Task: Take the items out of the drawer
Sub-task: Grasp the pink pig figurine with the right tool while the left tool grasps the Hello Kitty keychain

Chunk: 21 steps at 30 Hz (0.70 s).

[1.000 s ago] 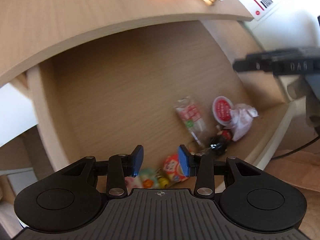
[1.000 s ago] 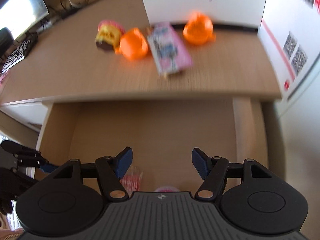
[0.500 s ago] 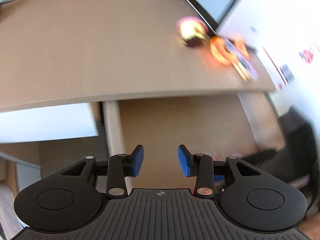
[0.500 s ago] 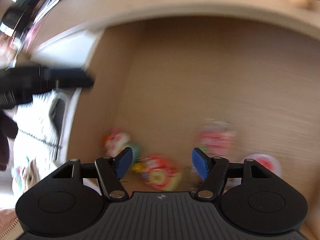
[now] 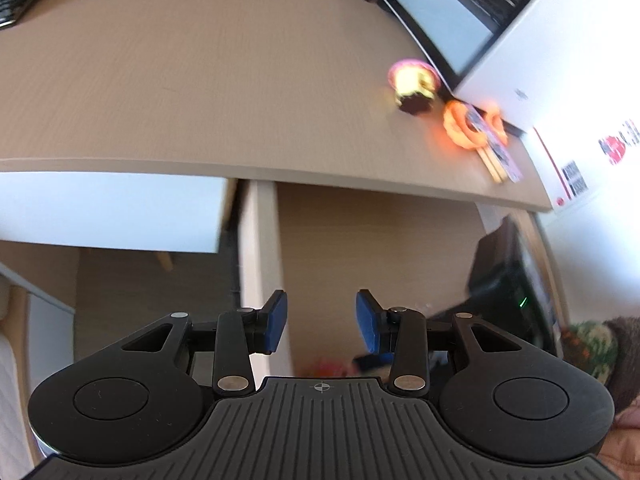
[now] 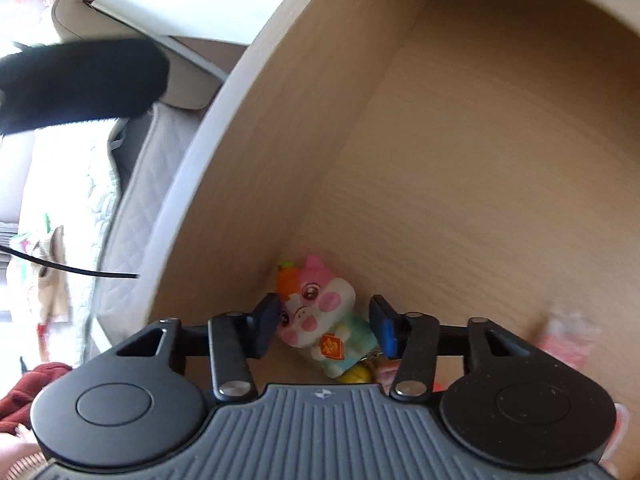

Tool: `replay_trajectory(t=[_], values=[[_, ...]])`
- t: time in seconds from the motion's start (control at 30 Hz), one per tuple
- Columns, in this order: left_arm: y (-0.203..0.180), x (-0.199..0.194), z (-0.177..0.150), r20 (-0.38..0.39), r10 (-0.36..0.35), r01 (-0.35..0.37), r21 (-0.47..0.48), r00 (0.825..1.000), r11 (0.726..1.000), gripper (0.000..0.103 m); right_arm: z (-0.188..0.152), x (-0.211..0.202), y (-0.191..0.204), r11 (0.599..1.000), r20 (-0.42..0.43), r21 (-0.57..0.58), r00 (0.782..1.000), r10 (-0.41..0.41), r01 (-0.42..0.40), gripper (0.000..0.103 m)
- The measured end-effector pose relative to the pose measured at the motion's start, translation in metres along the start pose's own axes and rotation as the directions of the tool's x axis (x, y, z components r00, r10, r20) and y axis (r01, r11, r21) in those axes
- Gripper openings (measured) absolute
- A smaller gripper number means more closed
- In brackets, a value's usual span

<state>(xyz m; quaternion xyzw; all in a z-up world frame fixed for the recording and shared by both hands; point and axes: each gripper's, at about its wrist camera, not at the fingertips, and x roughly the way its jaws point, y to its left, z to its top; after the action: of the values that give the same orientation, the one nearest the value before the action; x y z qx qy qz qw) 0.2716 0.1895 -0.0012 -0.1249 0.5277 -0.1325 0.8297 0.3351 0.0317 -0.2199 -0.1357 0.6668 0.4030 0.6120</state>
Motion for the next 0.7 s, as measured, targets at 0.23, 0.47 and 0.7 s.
replay_trajectory(t=[0.23, 0.47, 0.7], values=[[-0.046, 0.053, -0.004, -0.217, -0.098, 0.127, 0.123, 0.971, 0.984, 0.042, -0.033, -0.049, -0.074, 0.973, 0.136, 0.192, 0.978, -0.156, 0.128, 0.040], [-0.086, 0.107, -0.009, -0.373, -0.122, 0.199, 0.176, 0.920, 0.964, 0.042, -0.073, -0.093, -0.138, 0.897, 0.278, 0.428, 0.930, -0.242, 0.105, 0.040], [-0.120, 0.159, -0.018, -0.522, -0.103, 0.179, 0.098, 0.847, 0.979, 0.042, -0.099, -0.120, -0.156, 0.854, 0.333, 0.506, 0.885, -0.325, 0.123, 0.040]])
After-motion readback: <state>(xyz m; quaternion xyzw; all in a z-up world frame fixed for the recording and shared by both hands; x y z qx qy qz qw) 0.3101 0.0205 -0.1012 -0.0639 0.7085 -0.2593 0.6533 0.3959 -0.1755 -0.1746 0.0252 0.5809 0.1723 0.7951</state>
